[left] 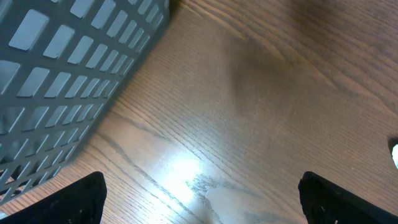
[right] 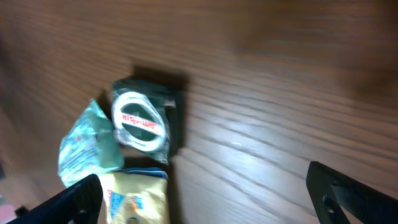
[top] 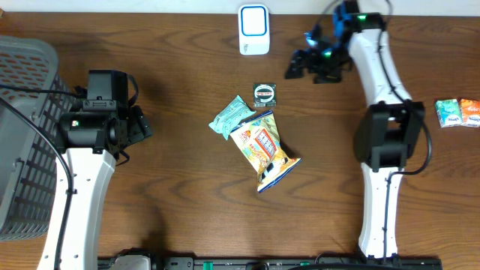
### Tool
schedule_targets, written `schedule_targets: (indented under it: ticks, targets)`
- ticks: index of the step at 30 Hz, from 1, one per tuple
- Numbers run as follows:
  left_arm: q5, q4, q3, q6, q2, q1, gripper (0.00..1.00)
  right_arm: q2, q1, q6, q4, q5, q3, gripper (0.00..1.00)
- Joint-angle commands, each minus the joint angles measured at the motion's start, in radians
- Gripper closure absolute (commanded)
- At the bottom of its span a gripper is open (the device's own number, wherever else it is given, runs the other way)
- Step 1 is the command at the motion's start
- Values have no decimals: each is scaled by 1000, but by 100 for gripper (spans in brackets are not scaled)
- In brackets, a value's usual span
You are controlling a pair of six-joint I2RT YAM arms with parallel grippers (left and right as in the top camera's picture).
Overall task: Scan the item barcode
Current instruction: 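Move the right gripper over the green Zam-Buk box, then grasp the Zam-Buk box and lift it with the right gripper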
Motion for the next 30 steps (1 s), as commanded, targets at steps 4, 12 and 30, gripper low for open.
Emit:
schedule_targets:
  ticks: [4, 12, 30]
  targets:
    - [-20, -3, 2, 9, 1, 4, 3, -42, 134, 171, 109, 135, 11, 1]
    - [-20, -3, 2, 8, 1, 4, 2, -42, 262, 340, 130, 441, 2, 1]
    - [-20, -3, 2, 9, 1, 4, 2, -42, 344, 395, 262, 586, -258, 1]
